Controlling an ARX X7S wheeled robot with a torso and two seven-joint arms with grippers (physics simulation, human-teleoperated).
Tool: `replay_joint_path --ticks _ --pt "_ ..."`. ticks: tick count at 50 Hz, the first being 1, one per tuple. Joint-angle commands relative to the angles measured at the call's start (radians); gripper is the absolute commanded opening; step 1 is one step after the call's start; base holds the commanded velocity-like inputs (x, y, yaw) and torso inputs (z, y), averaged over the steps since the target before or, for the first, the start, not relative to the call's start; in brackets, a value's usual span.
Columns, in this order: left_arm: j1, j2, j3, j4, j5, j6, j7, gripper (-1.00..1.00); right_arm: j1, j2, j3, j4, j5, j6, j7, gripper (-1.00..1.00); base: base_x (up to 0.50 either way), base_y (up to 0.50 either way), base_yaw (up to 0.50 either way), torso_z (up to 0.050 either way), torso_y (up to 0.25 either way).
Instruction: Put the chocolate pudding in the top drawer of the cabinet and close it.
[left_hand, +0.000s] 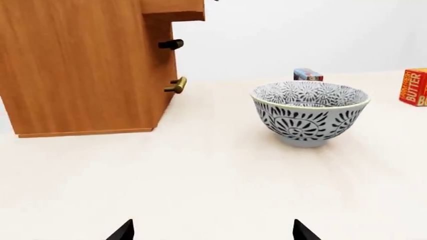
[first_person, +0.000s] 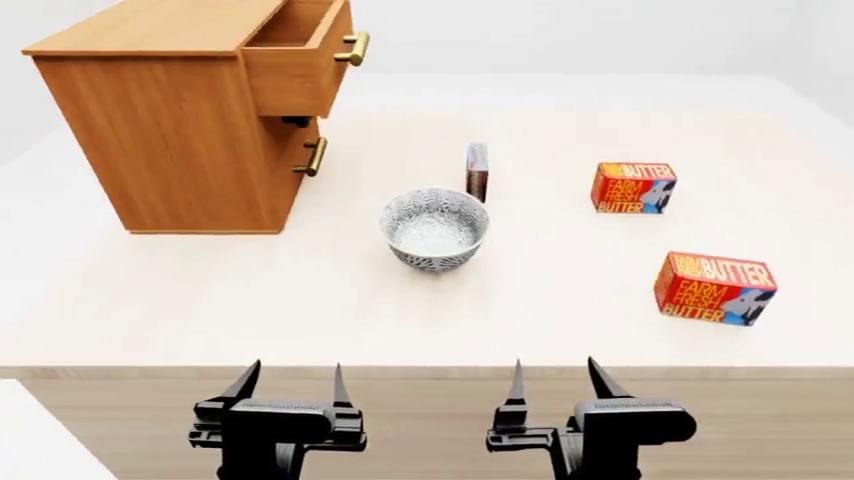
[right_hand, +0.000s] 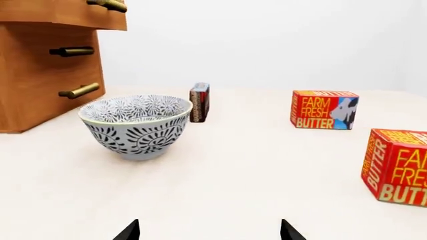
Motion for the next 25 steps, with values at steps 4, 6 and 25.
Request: replay_joint_path --ticks 4,6,25 --pt "-0.005 -0.015 0.024 -0.019 -0.009 0.02 -0.025 1.0 -0.012 0.016 -0.025 -0.023 0.02 -0.001 0.016 1.0 0.01 0.48 0.0 0.0 0.0" --pt "-0.005 -0.017 0.029 -0.023 -0.014 0.029 -0.023 1.0 -0.015 0.018 -0.025 -0.026 0.032 0.001 0.015 1.0 0.01 0.07 0.0 0.0 0.0" --pt "0.006 -0.053 0.063 -0.059 -0.048 0.251 0.022 1.0 -0.017 0.044 -0.057 -0.086 0.052 0.063 0.036 1.0 0.0 0.0 0.0 0.015 0.0"
